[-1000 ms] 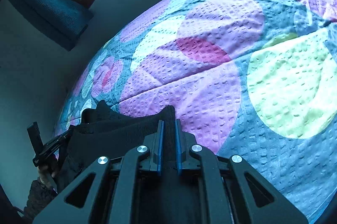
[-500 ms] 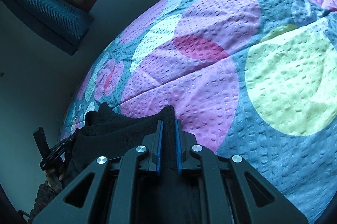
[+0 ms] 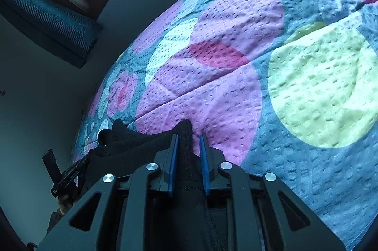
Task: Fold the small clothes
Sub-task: 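Lay the lifted edge over the jacket body and open both grippers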
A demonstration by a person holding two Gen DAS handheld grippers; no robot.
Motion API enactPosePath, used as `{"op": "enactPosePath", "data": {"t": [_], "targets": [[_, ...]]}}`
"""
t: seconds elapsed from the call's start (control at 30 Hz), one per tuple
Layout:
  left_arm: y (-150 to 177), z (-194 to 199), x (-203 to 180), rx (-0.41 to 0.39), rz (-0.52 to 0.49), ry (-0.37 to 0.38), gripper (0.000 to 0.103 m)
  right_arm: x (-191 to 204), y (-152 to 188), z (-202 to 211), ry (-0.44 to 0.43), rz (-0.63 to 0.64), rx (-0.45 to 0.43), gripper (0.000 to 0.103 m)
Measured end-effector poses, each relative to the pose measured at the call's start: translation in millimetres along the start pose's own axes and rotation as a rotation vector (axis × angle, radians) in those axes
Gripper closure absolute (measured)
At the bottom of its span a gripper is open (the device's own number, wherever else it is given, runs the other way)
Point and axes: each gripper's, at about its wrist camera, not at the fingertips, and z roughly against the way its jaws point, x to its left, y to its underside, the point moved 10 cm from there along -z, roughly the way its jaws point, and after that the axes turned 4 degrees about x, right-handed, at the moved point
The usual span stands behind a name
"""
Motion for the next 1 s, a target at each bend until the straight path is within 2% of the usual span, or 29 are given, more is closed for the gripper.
{"op": "enactPosePath", "data": {"t": [0.17,0.23,0.37,0.47,0.5,0.6,0.67,0.7,0.8,0.9,1.0], "targets": [[0.0,0.0,2.1,0.000,0.003,-0.013,0.081,-6.3,-4.1,12.3,0.034,-0.030,-0.034,0.077],[0.0,0.0,3.6,0.001,0.008,-0.018,0.078,-13.3,-7.0,21.3,0.075,-0.049,-0.061,0.075],[-0.2,0.2,7.7,0.004,0.026,-0.020,0.072,-26.2,-10.3,46.8,0.146,-0.082,-0.120,0.075],[-1.1,1.3,8.9,0.007,0.033,-0.026,0.067,-19.2,-6.8,64.2,0.172,-0.061,-0.150,0.075],[-1.6,3.1,10.3,0.005,0.036,-0.041,0.061,-13.7,-4.5,68.9,0.166,-0.057,-0.157,0.074],[-1.2,13.0,15.0,0.001,0.047,-0.065,0.049,12.0,4.3,73.7,0.147,-0.026,-0.165,0.063],[1.6,25.3,16.7,-0.006,0.066,-0.046,0.045,37.3,14.1,70.5,0.117,0.004,-0.159,0.061],[4.7,33.6,17.9,-0.009,0.073,-0.035,0.040,50.7,19.8,67.7,0.091,0.019,-0.146,0.061],[19.7,62.3,20.9,-0.033,0.091,0.015,0.029,89.6,38.6,51.1,0.017,0.053,-0.101,0.052],[46.6,83.1,29.1,-0.016,0.116,0.066,0.026,129.5,60.8,19.2,-0.061,0.095,-0.012,0.050],[76.1,99.9,49.9,-0.016,0.173,0.074,0.025,157.6,78.8,-15.3,-0.138,0.092,0.073,0.050]]}}
